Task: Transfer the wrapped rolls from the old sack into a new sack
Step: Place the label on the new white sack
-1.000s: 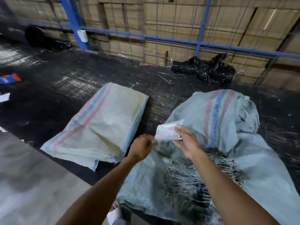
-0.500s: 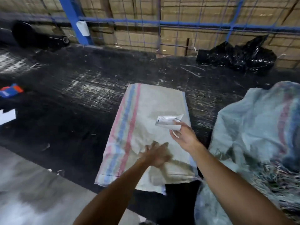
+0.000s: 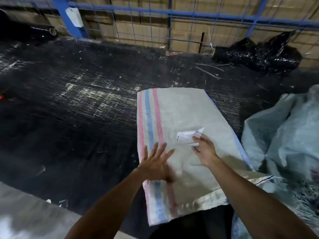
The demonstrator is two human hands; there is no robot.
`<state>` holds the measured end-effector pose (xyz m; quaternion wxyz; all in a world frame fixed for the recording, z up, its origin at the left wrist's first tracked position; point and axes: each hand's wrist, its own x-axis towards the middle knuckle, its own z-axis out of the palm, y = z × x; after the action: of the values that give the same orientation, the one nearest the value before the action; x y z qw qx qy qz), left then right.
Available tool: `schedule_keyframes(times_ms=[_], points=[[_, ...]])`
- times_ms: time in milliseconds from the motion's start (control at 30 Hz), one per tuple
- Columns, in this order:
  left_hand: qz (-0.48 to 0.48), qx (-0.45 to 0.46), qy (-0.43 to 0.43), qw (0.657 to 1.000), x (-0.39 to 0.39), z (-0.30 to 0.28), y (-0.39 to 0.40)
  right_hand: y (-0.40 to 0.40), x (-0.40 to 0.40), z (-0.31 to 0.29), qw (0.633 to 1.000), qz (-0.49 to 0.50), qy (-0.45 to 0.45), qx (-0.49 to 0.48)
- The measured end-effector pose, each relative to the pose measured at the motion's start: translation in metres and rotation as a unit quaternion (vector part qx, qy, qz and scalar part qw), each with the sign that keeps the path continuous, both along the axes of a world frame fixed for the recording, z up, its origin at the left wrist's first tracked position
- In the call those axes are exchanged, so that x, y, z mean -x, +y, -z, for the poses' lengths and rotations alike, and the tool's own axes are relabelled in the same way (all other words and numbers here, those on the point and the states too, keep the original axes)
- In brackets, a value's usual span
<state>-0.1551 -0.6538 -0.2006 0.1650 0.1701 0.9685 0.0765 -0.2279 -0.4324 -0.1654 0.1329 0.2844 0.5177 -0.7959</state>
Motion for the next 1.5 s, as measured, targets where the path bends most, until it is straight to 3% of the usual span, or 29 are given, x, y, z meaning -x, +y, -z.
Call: schedule_keyframes(times_ms=[133,233,300,333,433,500,667,733,800,867,1000,1133,1233,1500], points=[[0.048,0.026,-0.013,0.998,0.008,0.009,-0.004,-0.007,0.019,0.011,0.999,-0.017,0.021,0.026],[-0.011,-0.137,0.032,0.990,0.052,-0.006,-0.026,-0.034,0.041,0.002,0.993,-0.100,0.042,0.037],[-0.047,-0.211,0.127,0.968,0.070,-0.003,-0.045,-0.057,0.047,-0.001,0.990,-0.131,0.032,0.043],[-0.050,-0.206,0.143,0.967,0.074,-0.001,-0.053,-0.067,0.049,0.002,0.988,-0.144,0.026,0.046],[-0.047,-0.069,0.033,0.996,0.068,0.010,-0.062,-0.078,0.048,0.020,0.989,-0.146,0.016,0.006],[-0.062,-0.022,-0.005,0.998,0.060,0.016,-0.064,-0.068,0.049,0.035,0.994,-0.104,0.002,-0.023],[-0.086,-0.071,-0.028,0.993,0.073,0.008,-0.070,-0.062,0.058,0.035,0.993,-0.113,-0.015,-0.039],[-0.163,-0.263,-0.070,0.948,0.082,-0.005,-0.077,-0.069,0.057,0.027,0.991,-0.123,-0.009,-0.047],[-0.207,-0.453,-0.136,0.857,0.087,-0.015,-0.083,-0.076,0.054,0.020,0.989,-0.136,-0.004,-0.058],[-0.213,-0.502,-0.171,0.821,0.090,-0.027,-0.086,-0.082,0.050,0.017,0.984,-0.160,0.013,-0.082],[-0.174,-0.537,-0.152,0.812,0.088,-0.028,-0.082,-0.096,0.041,0.014,0.974,-0.187,0.049,-0.121],[-0.276,-0.526,-0.068,0.802,0.087,-0.021,-0.076,-0.104,0.037,0.012,0.960,-0.233,0.078,-0.136],[-0.378,-0.430,0.039,0.819,0.093,-0.027,-0.073,-0.106,0.036,0.013,0.947,-0.275,0.094,-0.136],[-0.502,-0.367,-0.008,0.783,0.101,-0.008,-0.077,-0.111,0.032,0.020,0.933,-0.311,0.087,-0.162]])
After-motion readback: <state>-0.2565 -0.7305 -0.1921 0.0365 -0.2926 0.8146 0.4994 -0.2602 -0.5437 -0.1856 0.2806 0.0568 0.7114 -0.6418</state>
